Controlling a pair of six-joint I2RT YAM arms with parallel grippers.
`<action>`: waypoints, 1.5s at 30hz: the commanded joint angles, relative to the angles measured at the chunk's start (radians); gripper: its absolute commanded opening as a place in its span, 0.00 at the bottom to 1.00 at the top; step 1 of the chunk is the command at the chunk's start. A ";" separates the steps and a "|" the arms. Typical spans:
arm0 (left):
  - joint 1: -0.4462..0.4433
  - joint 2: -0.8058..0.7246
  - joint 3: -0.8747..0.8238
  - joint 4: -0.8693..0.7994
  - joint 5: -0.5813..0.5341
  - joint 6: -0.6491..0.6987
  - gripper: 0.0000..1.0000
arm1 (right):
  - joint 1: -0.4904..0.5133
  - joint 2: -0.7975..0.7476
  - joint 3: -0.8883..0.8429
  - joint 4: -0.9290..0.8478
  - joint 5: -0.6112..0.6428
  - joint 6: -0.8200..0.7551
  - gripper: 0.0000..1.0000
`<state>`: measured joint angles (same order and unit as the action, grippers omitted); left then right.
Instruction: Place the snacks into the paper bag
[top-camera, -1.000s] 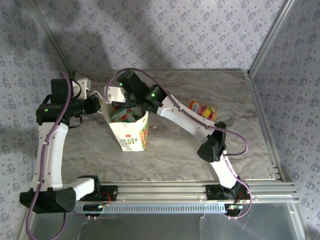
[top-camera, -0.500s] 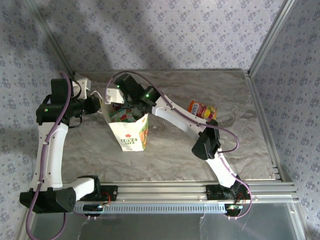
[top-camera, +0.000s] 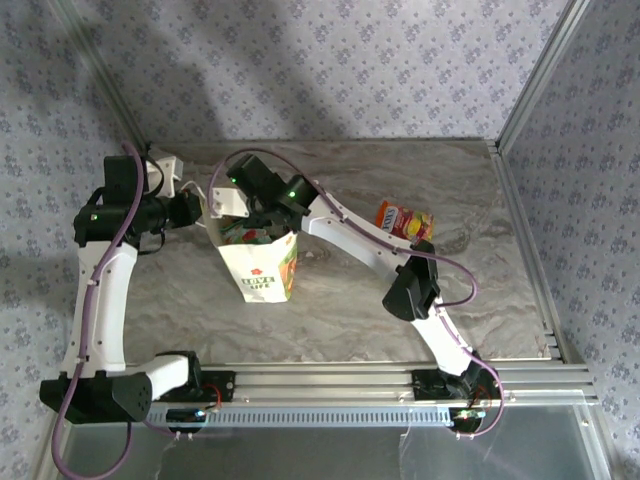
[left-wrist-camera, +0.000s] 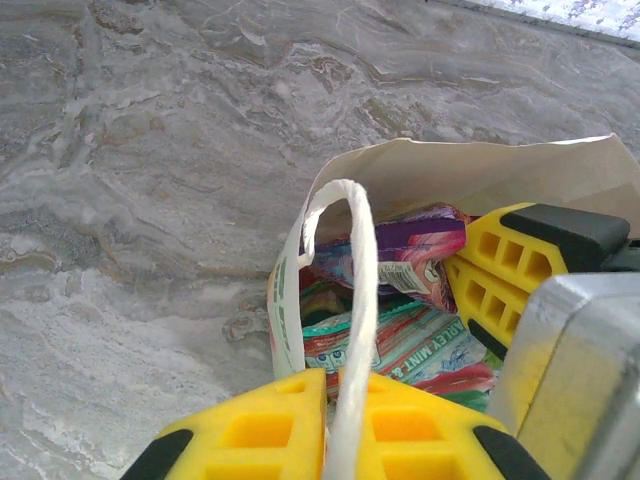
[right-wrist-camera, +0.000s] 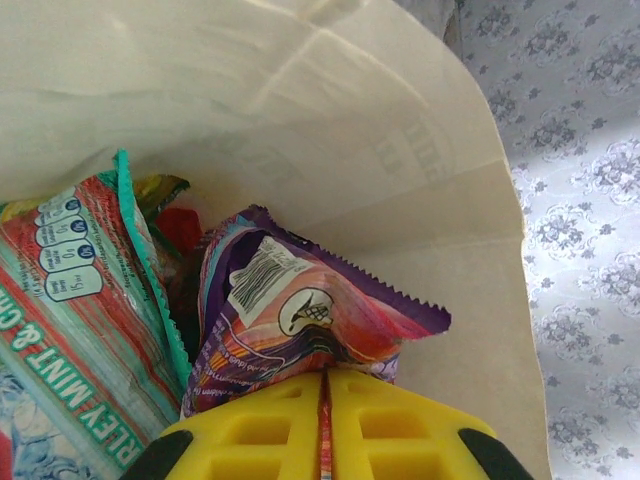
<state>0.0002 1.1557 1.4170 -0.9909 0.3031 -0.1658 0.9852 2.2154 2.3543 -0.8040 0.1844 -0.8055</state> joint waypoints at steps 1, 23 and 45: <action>0.010 -0.004 0.033 0.009 0.025 -0.001 0.11 | -0.003 0.052 -0.017 -0.107 -0.018 0.035 0.13; 0.011 -0.027 0.039 -0.004 0.022 -0.008 0.11 | 0.017 -0.107 -0.009 -0.033 0.043 0.104 0.18; 0.011 -0.032 0.070 -0.052 -0.036 0.018 0.12 | -0.164 -0.760 -0.618 0.164 0.185 0.374 0.52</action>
<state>0.0006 1.1519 1.4330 -1.0172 0.2829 -0.1650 0.8658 1.5391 1.8313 -0.6868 0.3386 -0.5198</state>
